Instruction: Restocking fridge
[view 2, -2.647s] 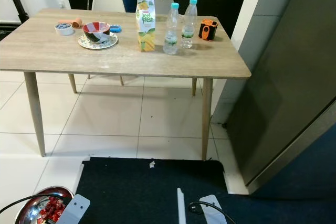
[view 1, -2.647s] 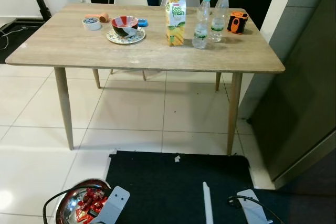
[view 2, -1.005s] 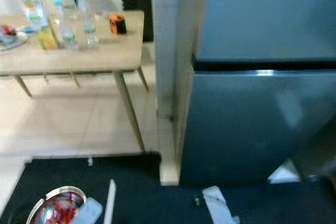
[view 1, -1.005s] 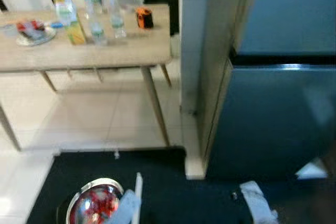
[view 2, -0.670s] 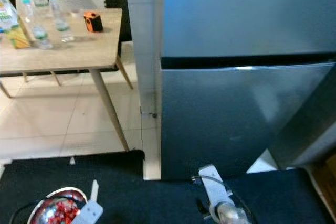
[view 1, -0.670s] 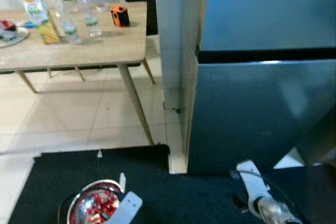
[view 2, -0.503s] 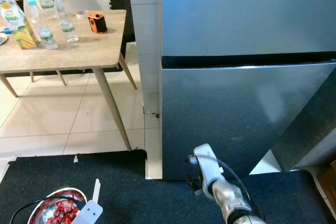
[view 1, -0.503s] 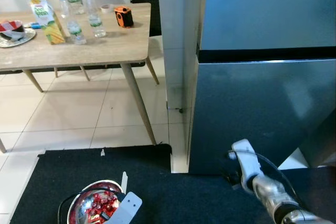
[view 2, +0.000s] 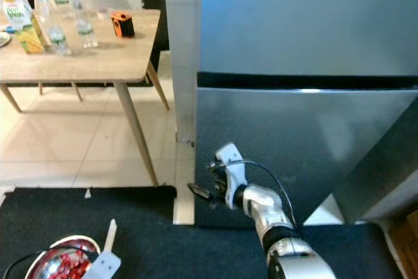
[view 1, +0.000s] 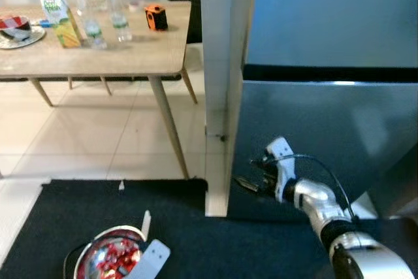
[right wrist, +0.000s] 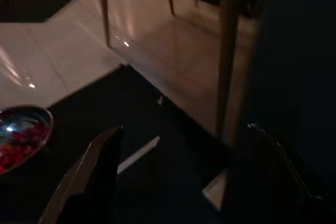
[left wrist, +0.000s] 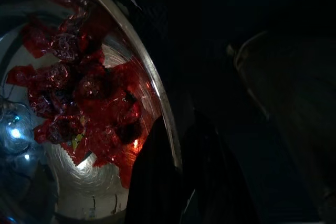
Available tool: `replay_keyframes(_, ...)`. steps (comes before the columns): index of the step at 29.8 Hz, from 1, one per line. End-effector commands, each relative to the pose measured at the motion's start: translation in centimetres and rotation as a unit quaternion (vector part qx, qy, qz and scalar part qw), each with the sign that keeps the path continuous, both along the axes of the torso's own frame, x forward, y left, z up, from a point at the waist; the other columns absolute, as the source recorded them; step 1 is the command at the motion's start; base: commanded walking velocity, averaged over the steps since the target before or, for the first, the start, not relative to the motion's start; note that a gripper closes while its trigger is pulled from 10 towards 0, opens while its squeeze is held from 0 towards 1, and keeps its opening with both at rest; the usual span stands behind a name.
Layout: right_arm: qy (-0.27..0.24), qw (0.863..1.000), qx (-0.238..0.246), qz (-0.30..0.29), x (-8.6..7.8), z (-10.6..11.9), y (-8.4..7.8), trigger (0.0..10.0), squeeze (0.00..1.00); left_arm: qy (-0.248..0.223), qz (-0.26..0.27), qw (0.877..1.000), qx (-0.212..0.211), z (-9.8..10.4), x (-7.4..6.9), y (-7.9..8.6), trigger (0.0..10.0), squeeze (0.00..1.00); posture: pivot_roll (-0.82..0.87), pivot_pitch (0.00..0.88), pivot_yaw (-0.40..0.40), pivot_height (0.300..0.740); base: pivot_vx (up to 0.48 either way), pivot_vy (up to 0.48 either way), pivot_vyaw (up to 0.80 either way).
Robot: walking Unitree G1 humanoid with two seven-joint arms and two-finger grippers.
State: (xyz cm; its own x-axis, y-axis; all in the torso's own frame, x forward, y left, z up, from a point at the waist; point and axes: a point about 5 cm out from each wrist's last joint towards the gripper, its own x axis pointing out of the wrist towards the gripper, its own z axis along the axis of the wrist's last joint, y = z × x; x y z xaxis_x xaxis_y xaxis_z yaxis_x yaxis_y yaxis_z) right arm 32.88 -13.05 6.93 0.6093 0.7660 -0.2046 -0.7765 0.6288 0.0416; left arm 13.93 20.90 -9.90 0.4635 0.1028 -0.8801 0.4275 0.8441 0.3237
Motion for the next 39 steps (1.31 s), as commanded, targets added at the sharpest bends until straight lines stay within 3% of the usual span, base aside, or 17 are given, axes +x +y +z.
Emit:
replay_keyframes(1, -0.027, 0.999, 0.024, 0.026, 0.7, 1.8, 0.3, 10.0, 0.0, 0.002, 0.003, 1.0, -0.012, -0.2, -0.3, -0.5, 10.0, 0.0, -0.01, 0.006, -0.009, 0.74, 0.0, 0.0, 0.0)
replay_keyframes(5, -0.057, 0.991, 0.064, 0.106, 0.8, 4.2, 1.4, 10.0, 0.0, 0.002, 0.004, 1.0, -0.013, -0.2, -0.3, -0.6, 10.0, 0.0, -0.01, 0.009, -0.009, 0.74, 0.0, 0.0, 0.0)
replay_keyframes(11, -0.085, 0.975, 0.097, 0.181, 0.6, 6.8, 2.1, 10.0, 0.0, 0.003, 0.005, 1.0, -0.013, -0.2, -0.4, -0.6, 10.0, 0.0, -0.01, 0.011, -0.01, 0.74, 0.0, 0.0, 0.0)
replay_keyframes(13, -0.085, 0.975, 0.097, 0.181, 0.6, 6.8, 2.1, 10.0, 0.0, 0.003, 0.005, 1.0, -0.013, -0.2, -0.4, -0.6, 10.0, 0.0, -0.01, 0.011, -0.01, 0.74, 0.0, 0.0, 0.0)
replay_keyframes(14, -0.101, 0.968, 0.105, 0.203, 0.5, 8.0, 2.3, 10.0, 0.0, 0.003, 0.006, 1.0, -0.013, -0.2, -0.4, -0.7, 10.0, 0.0, -0.01, 0.012, -0.01, 0.74, 0.0, 0.0, 0.0)
replay_keyframes(17, -0.171, 0.955, 0.076, 0.229, 1.3, 11.6, 3.1, 10.0, 0.0, 0.003, 0.008, 1.0, -0.014, -0.2, -0.4, -0.7, 10.0, 0.0, 0.0, 0.015, -0.011, 0.74, 0.0, 0.0, 0.0)
replay_keyframes(23, -0.235, 0.948, 0.021, 0.212, 2.5, 14.5, 4.4, 10.0, 0.0, 0.009, 0.009, 1.0, -0.022, -0.3, -0.6, -0.8, 10.0, 0.0, 0.0, 0.019, -0.016, 0.74, 0.0, 0.0, 0.0)
replay_keyframes(25, -0.255, 0.944, -0.003, 0.211, 2.7, 15.3, 5.0, 10.0, 0.0, 0.01, 0.01, 1.0, -0.024, -0.4, -0.7, -0.8, 10.0, 0.0, 0.0, 0.021, -0.018, 0.74, 0.0, 0.0, 0.0)
replay_keyframes(33, -0.28, 0.93, -0.017, 0.238, 2.8, 17.1, 6.1, 10.0, 0.0, 0.01, 0.014, 1.0, -0.025, -0.4, -0.8, -0.8, 10.0, 0.0, 0.01, 0.019, -0.027, 0.74, 0.0, 0.0, 0.0)
replay_keyframes(37, -0.299, 0.922, -0.057, 0.237, 3.3, 18.0, 6.6, 10.0, 0.0, 0.011, 0.015, 1.0, -0.024, -0.5, -1.0, -0.8, 10.0, 0.0, 0.01, 0.022, -0.03, 0.74, 0.0, 0.0, 0.0)
replay_keyframes(38, -0.311, 0.918, -0.1, 0.224, 3.8, 18.3, 6.9, 10.0, 0.0, 0.013, 0.016, 0.999, -0.025, -0.5, -1.1, -0.8, 10.0, 0.0, 0.01, 0.023, -0.034, 0.74, 0.0, 0.0, 0.0)
replay_keyframes(39, -0.311, 0.918, -0.1, 0.224, 3.8, 18.3, 6.9, 10.0, 0.0, 0.013, 0.016, 0.999, -0.025, -0.5, -1.1, -0.8, 10.0, 0.0, 0.01, 0.023, -0.034, 0.74, 0.0, 0.0, 0.0)
